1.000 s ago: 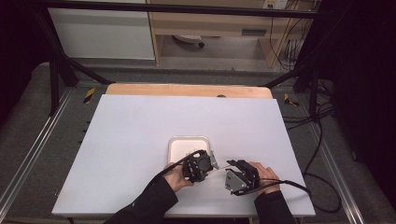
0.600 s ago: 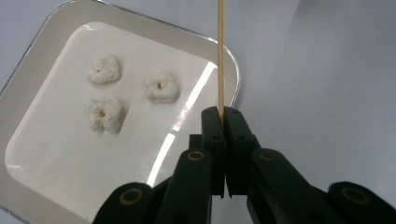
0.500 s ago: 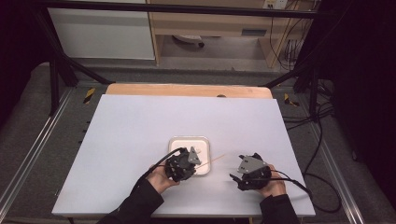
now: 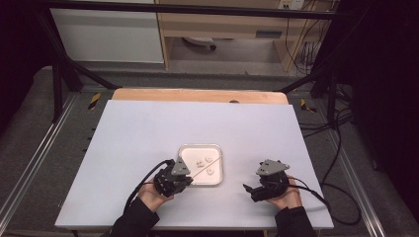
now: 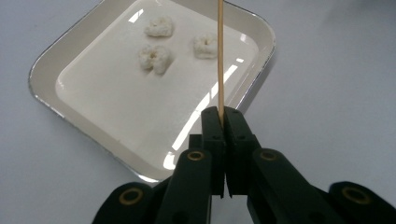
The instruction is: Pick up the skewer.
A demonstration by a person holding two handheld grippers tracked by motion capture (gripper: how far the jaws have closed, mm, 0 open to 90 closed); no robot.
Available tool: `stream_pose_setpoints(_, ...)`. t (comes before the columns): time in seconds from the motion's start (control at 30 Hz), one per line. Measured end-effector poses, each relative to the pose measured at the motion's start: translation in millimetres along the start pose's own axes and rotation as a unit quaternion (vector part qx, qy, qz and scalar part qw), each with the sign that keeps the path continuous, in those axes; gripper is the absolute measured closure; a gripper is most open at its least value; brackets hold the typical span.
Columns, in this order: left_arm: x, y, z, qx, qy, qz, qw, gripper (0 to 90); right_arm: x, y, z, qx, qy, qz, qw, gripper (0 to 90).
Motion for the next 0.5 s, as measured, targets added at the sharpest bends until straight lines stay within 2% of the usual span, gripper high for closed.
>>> stream_pose_setpoints(0.17, -6.1, 8.1, 2.6, -0.017, -0.003, -0.020, 0.9997, 87.9, 1.0, -4.4, -0.6, 0.017, -0.005, -0.013, 0.9998, 5.9)
stream_pose_setpoints(0.2, -6.6, 9.5, 2.9, -0.018, -0.003, -0.022, 0.9996, 87.8, 1.8, -4.9, 0.5, 0.025, -0.020, -0.010, 0.9994, 8.3)
stream_pose_setpoints(0.23, -6.9, 10.8, 3.4, -0.020, -0.003, -0.024, 0.9995, 87.9, 3.5, -4.8, 1.7, 0.043, -0.047, 0.003, 0.9980, 10.5)
stream_pose_setpoints(0.27, -7.0, 11.9, 3.9, -0.023, -0.003, -0.026, 0.9994, 87.8, 6.3, -4.5, 2.1, 0.074, -0.079, 0.024, 0.9939, 9.1)
stream_pose_setpoints(0.3, -7.2, 13.0, 4.3, -0.024, -0.001, -0.027, 0.9993, 87.9, 9.5, -4.9, 2.0, 0.100, -0.096, 0.035, 0.9898, 6.6)
stream_pose_setpoints(0.33, -7.6, 14.3, 4.7, -0.026, -0.002, -0.028, 0.9993, 87.8, 11.0, -5.5, 2.0, 0.098, -0.095, 0.034, 0.9900, 8.7)
stream_pose_setpoints(0.4, -9.1, 16.8, 6.2, -0.029, -0.002, -0.031, 0.9991, 87.9, 12.8, -7.8, 3.5, 0.082, -0.086, 0.022, 0.9926, 9.5)
stream_pose_setpoints(0.5, -12.1, 19.7, 8.9, -0.036, -0.001, -0.036, 0.9987, 87.8, 16.8, -13.9, 7.6, 0.077, -0.092, 0.012, 0.9927, 8.9)
Point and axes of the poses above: each handheld gripper's, and its own axes: x roughly forward along the jaws, y roughly out of its underside, z roughly to its left, the point moved 7 cm from there along x, roughly forward along the jaws, and after that the axes turned 4 degrees about -y, right-handed, at the moved point
